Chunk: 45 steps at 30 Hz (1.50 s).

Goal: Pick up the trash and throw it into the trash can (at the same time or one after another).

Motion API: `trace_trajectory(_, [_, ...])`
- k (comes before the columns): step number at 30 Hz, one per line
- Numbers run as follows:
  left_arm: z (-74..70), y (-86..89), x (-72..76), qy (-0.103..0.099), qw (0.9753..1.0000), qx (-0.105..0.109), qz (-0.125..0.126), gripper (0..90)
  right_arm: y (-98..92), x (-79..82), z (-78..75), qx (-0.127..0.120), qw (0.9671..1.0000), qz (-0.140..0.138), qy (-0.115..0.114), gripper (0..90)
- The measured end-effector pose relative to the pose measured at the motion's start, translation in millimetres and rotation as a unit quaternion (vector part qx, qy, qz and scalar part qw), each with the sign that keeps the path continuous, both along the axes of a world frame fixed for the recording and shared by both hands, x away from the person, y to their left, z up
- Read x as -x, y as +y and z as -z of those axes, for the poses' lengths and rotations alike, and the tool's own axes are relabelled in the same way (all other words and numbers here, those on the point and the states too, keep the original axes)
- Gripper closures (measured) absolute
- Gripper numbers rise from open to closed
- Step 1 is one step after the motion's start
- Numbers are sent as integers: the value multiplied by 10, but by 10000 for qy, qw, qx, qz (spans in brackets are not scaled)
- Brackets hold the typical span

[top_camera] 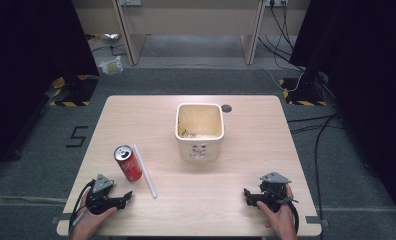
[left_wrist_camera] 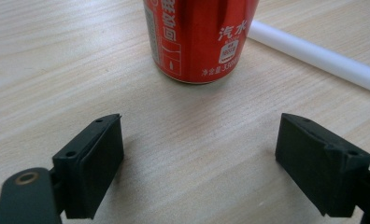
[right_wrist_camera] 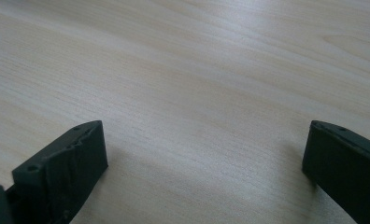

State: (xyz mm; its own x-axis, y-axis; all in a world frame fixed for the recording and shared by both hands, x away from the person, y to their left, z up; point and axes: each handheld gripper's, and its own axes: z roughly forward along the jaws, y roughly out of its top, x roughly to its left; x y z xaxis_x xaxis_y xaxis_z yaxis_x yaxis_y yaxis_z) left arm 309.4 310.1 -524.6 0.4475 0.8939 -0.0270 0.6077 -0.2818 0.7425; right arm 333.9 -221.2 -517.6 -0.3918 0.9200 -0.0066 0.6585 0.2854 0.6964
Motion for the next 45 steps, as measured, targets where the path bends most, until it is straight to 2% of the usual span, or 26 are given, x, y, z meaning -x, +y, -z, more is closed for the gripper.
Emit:
trace_trajectory(13, [-3, 5, -2, 13, 10000, 3, -11, 145, -4, -4, 1, 2, 10000, -22, -12, 2])
trace_trajectory(16, [-3, 14, -4, 13, 10000, 68, 28, 147, -4, -4, 1, 2, 10000, -22, -12, 2])
trace_trajectory(18, [-8, 26, -3, -14, 9999, 119, 54, 150, -4, -4, 1, 3, 10000, -21, -12, 2])
trace_trajectory(24, [-26, 78, -3, -124, 9992, 367, -137, 156, -3, -4, 1, 6, 10000, -19, -12, 2])
trace_trajectory(31, [-138, 70, 3, -354, 9982, 461, -109, 164, -3, -4, 1, 8, 10000, -20, -14, 2])
trace_trajectory(45, [-228, -71, -91, -505, 9980, 372, 56, 175, -3, -4, 1, 14, 10000, -18, -11, 2])
